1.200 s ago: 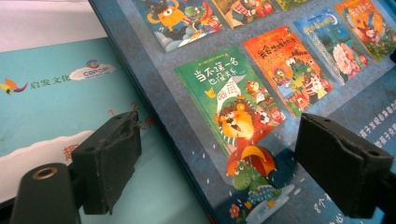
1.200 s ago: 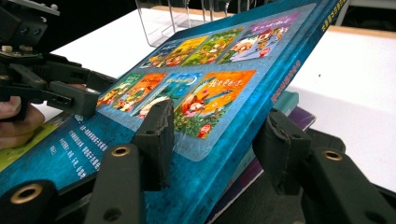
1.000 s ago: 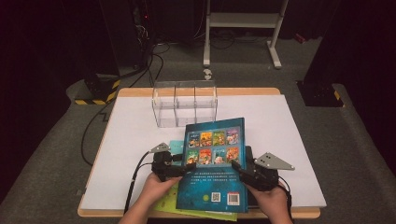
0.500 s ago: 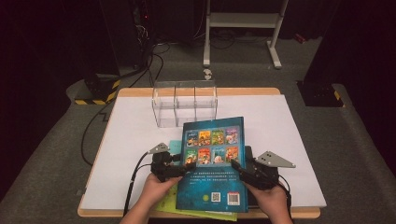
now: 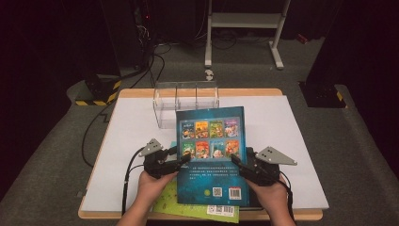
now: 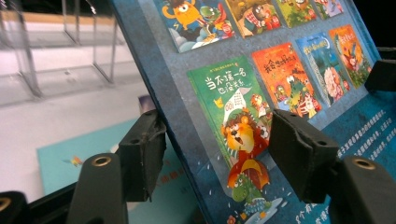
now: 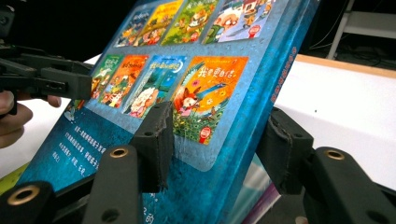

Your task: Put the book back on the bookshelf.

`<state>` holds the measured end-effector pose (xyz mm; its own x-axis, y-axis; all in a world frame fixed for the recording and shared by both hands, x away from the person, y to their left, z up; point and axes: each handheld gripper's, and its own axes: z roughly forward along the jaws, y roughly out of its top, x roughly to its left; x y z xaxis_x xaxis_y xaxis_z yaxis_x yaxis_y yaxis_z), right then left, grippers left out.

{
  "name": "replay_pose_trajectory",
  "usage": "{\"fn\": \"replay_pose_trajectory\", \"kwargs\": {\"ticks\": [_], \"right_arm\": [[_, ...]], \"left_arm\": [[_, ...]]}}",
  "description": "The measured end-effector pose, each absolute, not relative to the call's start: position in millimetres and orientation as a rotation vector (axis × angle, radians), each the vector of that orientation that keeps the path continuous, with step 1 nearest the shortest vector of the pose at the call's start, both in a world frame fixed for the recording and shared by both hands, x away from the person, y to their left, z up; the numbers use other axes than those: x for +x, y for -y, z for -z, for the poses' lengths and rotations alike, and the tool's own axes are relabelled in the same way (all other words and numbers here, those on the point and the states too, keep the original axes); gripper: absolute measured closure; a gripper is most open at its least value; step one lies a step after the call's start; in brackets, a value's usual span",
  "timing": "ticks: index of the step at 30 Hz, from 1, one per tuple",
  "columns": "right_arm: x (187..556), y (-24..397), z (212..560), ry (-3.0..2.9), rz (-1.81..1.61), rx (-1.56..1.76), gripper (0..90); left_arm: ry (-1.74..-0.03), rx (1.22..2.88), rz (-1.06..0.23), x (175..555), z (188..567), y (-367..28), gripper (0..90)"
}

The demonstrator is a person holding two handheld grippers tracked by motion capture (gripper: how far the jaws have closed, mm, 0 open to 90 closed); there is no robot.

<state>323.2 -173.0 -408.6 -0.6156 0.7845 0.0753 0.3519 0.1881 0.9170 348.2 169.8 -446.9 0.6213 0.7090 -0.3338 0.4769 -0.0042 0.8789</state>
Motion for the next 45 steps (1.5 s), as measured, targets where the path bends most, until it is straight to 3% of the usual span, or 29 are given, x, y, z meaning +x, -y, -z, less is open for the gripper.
{"fn": "replay_pose_trajectory", "kwargs": {"ticks": [9,37,45], "right_arm": [[333.2,160.6,393.3,-2.027,-1.366,1.054,44.9],[325.5,139.7,352.1,-1.803,-1.466,0.796,50.8],[324.0,141.2,355.1,-1.815,-1.491,0.772,50.6]], "left_arm": [[-0.96,1.597,-0.291,354.4,438.4,-174.6,41.4],[-0.793,1.403,-0.559,338.8,403.1,-191.9,56.2],[-0.772,1.412,-0.513,341.3,410.7,-197.7,54.4]]}}
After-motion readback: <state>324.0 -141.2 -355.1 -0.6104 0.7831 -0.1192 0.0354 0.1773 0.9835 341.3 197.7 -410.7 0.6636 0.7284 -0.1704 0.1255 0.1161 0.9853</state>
